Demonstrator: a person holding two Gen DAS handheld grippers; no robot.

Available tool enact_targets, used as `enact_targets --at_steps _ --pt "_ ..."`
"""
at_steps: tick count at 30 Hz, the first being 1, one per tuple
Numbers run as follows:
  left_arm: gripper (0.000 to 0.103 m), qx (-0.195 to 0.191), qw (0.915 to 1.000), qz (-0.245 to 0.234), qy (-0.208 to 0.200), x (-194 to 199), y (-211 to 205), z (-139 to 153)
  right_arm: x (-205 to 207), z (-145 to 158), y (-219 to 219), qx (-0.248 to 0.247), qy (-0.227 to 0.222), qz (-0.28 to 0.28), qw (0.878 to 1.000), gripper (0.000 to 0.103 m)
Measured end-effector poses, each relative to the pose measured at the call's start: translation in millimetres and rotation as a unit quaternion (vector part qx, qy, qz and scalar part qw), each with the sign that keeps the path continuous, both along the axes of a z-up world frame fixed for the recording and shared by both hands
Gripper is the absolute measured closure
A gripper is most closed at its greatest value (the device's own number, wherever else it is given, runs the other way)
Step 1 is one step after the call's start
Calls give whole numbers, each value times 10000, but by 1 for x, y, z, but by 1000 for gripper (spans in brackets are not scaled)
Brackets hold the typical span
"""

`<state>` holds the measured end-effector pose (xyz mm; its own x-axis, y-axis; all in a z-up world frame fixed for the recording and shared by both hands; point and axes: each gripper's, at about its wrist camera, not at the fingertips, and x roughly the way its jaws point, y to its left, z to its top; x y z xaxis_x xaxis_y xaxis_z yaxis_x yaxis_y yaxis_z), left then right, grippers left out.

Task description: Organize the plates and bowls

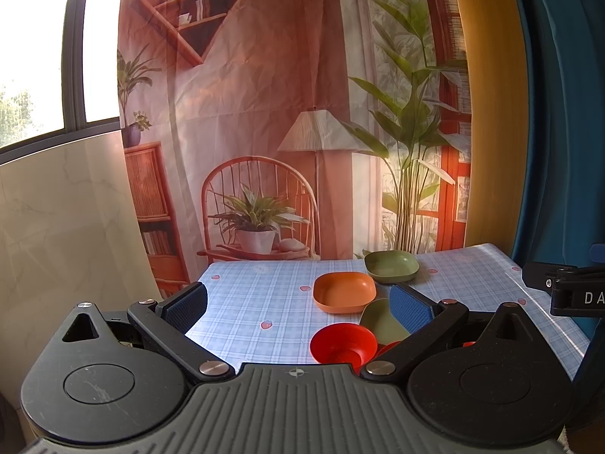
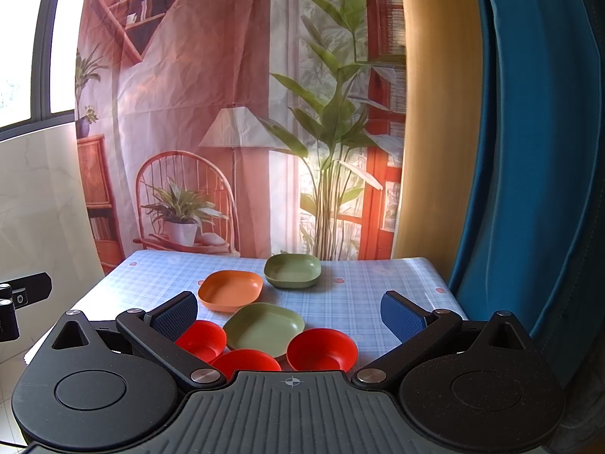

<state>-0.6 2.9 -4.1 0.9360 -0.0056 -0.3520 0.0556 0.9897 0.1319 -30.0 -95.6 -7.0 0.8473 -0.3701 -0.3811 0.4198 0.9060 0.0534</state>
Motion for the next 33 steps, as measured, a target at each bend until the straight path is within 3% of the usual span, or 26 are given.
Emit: enact_targets --at_steps 25,33 --pt "0 -29 10000 -62 21 -1 0 -2 0 -3 -1 25 -4 14 10000 0" --pt "0 -49 9994 -336 31 3 1 -2 0 -4 -4 115 -98 36 9999 0"
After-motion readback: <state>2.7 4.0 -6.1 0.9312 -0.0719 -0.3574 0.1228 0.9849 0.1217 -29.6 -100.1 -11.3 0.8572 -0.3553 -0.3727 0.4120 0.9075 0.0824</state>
